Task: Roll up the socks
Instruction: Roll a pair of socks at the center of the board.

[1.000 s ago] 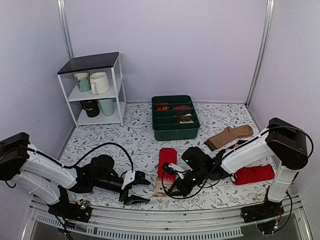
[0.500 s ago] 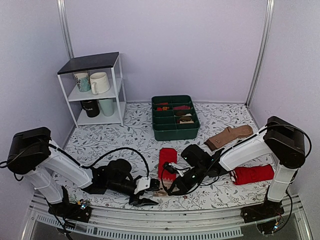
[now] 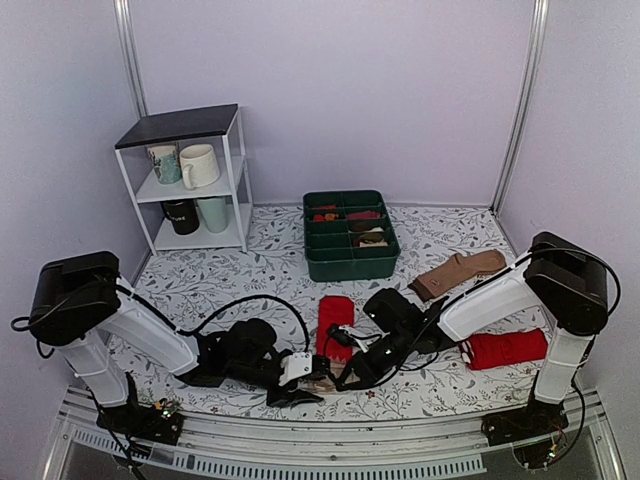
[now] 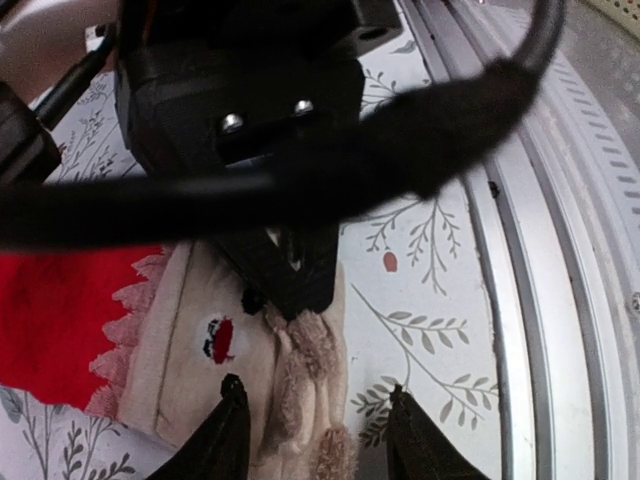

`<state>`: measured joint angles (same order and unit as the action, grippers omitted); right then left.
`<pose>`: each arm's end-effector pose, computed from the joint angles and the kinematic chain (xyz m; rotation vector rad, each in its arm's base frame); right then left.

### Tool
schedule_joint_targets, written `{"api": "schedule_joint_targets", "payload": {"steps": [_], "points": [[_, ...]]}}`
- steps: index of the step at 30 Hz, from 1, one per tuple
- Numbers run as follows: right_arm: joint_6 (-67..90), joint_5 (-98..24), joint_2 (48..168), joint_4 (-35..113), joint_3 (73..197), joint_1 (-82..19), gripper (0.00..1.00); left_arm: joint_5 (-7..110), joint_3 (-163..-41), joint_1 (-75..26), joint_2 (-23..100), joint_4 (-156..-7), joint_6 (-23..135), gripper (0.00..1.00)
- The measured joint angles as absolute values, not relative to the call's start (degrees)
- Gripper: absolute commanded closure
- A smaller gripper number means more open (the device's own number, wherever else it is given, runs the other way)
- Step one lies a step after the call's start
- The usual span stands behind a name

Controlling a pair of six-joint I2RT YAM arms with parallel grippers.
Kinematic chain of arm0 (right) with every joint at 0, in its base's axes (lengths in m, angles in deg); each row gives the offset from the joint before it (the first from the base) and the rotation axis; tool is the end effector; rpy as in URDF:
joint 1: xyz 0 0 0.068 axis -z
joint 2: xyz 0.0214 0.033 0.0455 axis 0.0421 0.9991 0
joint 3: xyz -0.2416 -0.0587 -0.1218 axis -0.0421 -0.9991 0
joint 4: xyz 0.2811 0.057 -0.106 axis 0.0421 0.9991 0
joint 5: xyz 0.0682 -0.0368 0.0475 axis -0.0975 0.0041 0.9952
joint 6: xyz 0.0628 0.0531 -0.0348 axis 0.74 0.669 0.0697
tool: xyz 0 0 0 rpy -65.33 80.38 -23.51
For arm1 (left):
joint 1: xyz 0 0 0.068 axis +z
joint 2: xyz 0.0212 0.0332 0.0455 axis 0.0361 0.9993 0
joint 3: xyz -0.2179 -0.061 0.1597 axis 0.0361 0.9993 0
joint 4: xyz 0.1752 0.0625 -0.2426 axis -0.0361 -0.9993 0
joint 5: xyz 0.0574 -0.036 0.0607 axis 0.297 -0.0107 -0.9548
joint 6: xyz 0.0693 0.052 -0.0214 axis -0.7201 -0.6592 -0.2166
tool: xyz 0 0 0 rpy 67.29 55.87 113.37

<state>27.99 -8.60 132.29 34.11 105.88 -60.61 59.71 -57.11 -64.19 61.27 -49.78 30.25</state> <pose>0.1567 0.3410 0.0400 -1.1167 2.5872 1.2643 0.1129 -0.3128 0.0351 1.6073 1.6532 -0.8095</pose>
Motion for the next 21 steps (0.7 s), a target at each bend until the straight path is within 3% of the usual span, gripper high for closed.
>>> {"api": "schedule_joint_targets", "payload": {"steps": [4, 11, 14, 16, 21], "points": [[28.0, -8.1, 132.4, 33.7, 105.6, -60.5, 1.00, 60.2, -57.1, -64.2, 61.6, -49.9, 30.9, 0.71], [28.2, -7.2, 132.8, 33.3, 105.6, -60.3, 1.00, 60.5, -57.2, -64.2, 62.2, -49.9, 32.2, 0.77], [28.2, -6.8, 132.9, 33.2, 105.6, -60.1, 1.00, 60.4, -57.4, -64.2, 62.6, -49.8, 32.9, 0.87], [28.2, -6.6, 133.0, 33.1, 105.6, -60.1, 1.00, 60.2, -57.8, -64.2, 62.8, -49.9, 33.4, 1.00], [28.2, -6.1, 133.2, 32.9, 105.6, -60.0, 1.00, 60.9, -59.1, -64.2, 63.5, -50.8, 34.5, 1.00]]}}
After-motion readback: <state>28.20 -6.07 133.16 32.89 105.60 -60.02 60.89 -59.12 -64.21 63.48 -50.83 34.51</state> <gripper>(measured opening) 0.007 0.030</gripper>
